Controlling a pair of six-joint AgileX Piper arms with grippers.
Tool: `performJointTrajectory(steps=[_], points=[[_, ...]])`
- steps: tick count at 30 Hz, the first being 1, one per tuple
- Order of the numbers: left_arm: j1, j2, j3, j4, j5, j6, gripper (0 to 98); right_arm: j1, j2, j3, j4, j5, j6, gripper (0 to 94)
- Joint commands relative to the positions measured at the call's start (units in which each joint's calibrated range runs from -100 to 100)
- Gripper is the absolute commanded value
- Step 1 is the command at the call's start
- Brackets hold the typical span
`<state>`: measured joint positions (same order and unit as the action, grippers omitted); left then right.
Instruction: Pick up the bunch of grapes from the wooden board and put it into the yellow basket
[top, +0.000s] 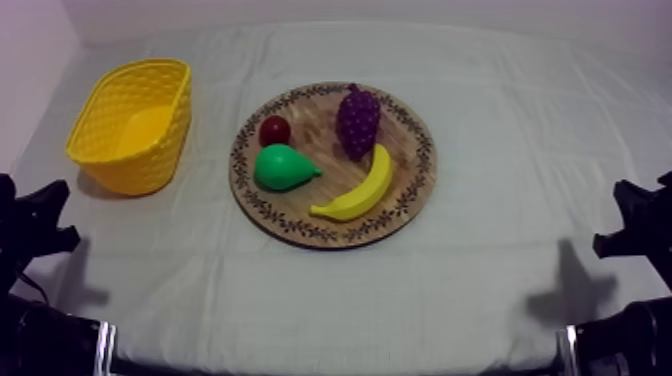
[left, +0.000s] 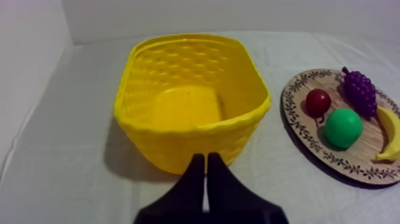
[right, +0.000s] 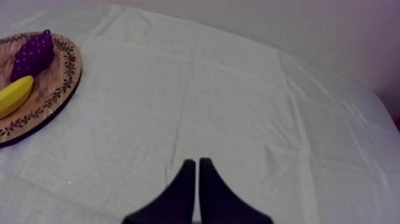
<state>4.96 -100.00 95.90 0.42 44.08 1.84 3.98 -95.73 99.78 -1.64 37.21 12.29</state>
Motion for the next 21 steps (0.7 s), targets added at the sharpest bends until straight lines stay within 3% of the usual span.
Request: performJointTrajectory(steps=[1, 8, 21], points=[[0.05, 0.22, 0.16, 0.07, -0.29, -0.41, 0.0, 0.0, -0.02, -0.01, 0.0, -0.03, -0.01, 0.5], [1.18, 7.56, -2.61, -0.22, -4.47, -1.15, 0.0, 0.0, -0.02, -0.01, 0.0, -0.03, -0.01, 0.5], [4.98, 25.64, -22.37, -0.58, -6.56, -1.58, 0.0, 0.0, -0.02, -0.01, 0.0, -0.03, -0.01, 0.5]])
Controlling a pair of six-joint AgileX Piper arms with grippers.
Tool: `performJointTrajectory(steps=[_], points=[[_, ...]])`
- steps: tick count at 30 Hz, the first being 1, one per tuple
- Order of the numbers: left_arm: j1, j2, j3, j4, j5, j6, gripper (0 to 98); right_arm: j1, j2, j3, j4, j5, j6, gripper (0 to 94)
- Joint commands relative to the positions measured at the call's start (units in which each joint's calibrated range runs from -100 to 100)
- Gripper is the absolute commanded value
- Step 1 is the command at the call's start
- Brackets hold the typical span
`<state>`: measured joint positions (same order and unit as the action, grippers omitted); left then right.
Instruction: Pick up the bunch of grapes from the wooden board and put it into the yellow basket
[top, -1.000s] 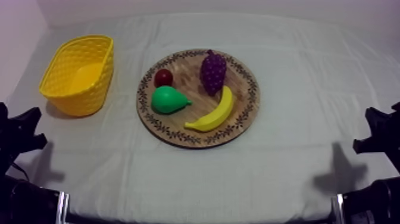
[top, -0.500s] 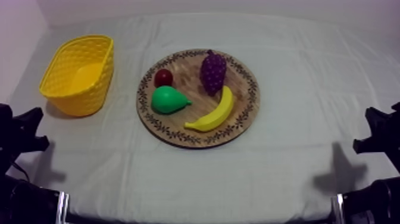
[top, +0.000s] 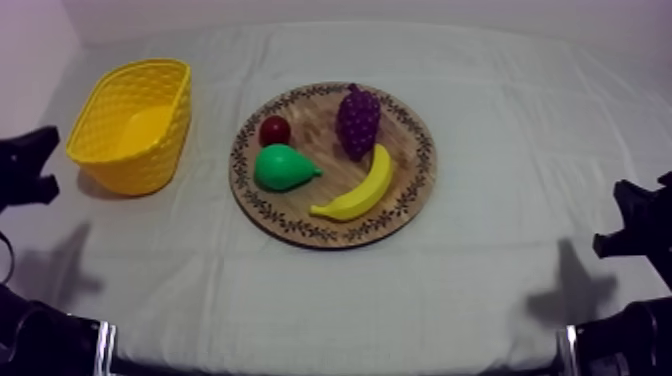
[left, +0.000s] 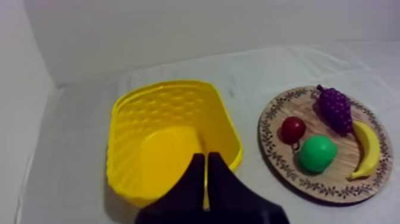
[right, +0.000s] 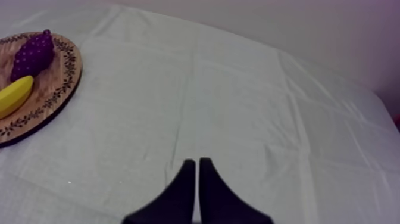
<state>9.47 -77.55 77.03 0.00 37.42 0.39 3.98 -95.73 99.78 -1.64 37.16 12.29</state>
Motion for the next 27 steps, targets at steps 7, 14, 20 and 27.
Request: performJointTrajectory(steps=[7, 14, 20, 27], points=[[3.83, 13.9, -16.05, 0.09, 1.05, -1.34, 0.0, 0.0, -0.02, -0.01, 0.0, 0.02, -0.01, 0.5], [6.32, 21.18, -27.43, 0.12, 2.4, -1.63, 0.0, 0.0, -0.02, -0.01, 0.0, 0.02, -0.01, 0.5], [6.84, 26.77, -35.71, -0.02, 4.35, -2.25, 0.0, 0.0, -0.02, -0.01, 0.0, 0.02, -0.01, 0.5], [6.55, 35.48, -42.16, -0.49, 4.7, -3.59, 0.0, 0.0, -0.02, -0.01, 0.0, 0.02, -0.01, 0.5]])
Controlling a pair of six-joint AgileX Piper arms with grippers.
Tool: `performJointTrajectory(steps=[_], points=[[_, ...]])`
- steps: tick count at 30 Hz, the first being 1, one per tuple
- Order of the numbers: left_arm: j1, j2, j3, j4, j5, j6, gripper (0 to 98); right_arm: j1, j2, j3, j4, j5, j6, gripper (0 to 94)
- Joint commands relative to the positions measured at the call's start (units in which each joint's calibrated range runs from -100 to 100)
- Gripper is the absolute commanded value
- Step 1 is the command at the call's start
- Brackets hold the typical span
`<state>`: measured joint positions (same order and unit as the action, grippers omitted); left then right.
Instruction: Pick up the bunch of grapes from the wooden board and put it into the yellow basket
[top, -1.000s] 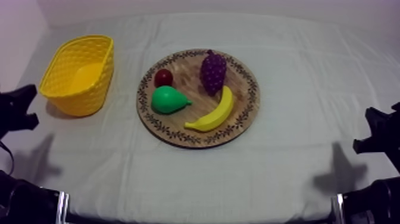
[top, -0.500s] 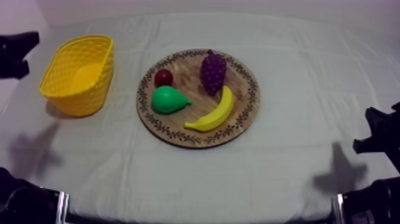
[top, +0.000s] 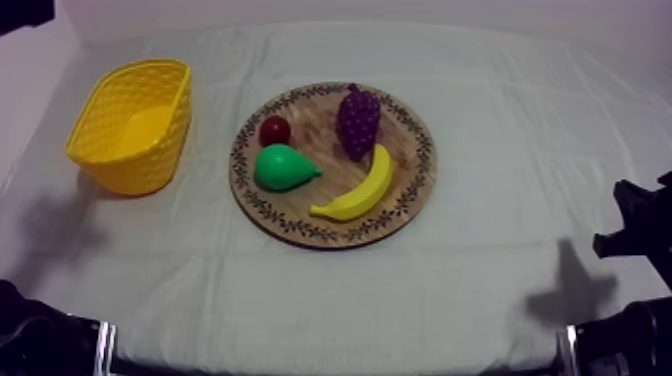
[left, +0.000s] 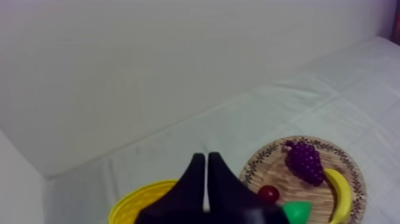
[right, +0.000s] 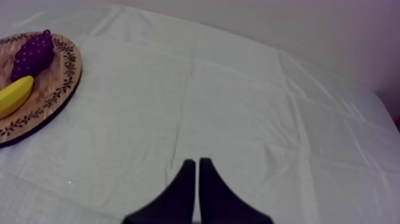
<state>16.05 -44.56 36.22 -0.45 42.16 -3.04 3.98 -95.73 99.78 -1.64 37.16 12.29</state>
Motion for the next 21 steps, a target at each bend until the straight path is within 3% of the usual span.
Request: performJointTrajectory(steps=[1, 12, 18, 21], points=[[0.01, 3.8, -2.14, -0.08, -0.03, -0.34, 0.0, 0.0, -0.02, -0.01, 0.0, 0.02, -0.01, 0.5], [2.6, 18.06, -11.71, -0.67, 0.16, -1.15, 0.0, 0.0, -0.02, -0.01, 0.0, 0.02, -0.01, 0.5], [6.15, 25.64, -18.44, -3.81, 2.46, 0.78, 0.0, 0.0, -0.02, -0.01, 0.0, 0.02, -0.01, 0.5], [7.6, 29.13, -21.13, -4.5, 2.85, 1.02, 0.0, 0.0, -0.02, -0.01, 0.0, 0.02, -0.01, 0.5]])
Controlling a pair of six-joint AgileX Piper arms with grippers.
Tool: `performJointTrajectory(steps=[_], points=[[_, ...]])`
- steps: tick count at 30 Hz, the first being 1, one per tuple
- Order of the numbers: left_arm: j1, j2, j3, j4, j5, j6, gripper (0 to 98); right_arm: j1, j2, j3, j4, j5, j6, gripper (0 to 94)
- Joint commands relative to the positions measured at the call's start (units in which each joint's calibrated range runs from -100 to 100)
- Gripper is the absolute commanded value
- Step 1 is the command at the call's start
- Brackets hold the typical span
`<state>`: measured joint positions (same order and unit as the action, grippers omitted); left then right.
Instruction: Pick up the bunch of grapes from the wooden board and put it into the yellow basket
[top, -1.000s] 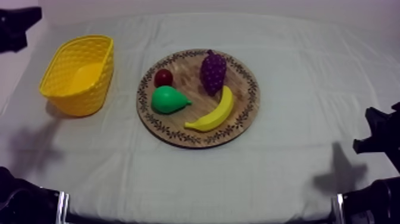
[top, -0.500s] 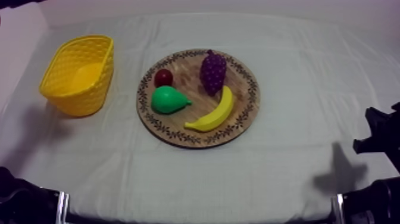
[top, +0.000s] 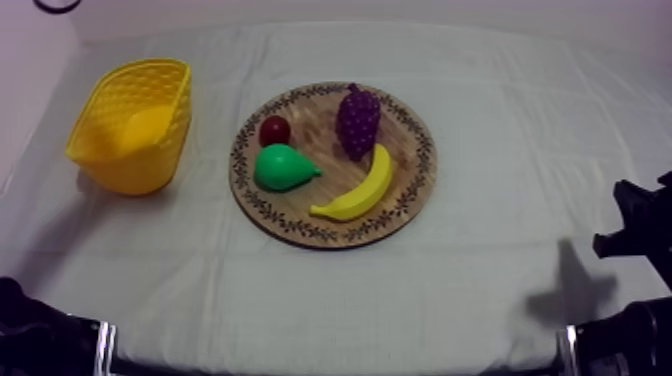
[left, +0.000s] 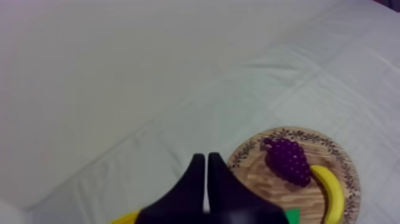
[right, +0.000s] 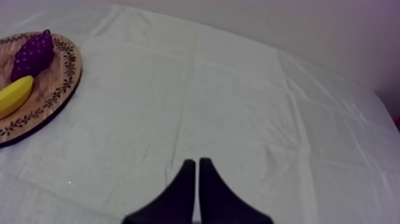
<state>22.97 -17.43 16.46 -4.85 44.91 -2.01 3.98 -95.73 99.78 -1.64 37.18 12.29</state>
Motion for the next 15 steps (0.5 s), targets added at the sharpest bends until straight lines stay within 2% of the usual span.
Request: performJointTrajectory(steps=[1, 9, 15], points=[[1.05, 3.1, -2.11, -0.2, 0.15, 0.01, 0.0, 0.0, -0.02, -0.01, 0.0, 0.0, -0.01, 0.5], [3.31, 12.14, -8.43, -0.47, 1.76, -0.05, 0.0, 0.0, -0.02, -0.01, 0.0, 0.0, -0.01, 0.5], [5.34, 20.56, -17.4, -0.74, 6.77, -1.13, 0.0, 0.0, -0.02, -0.01, 0.0, 0.0, -0.01, 0.5]])
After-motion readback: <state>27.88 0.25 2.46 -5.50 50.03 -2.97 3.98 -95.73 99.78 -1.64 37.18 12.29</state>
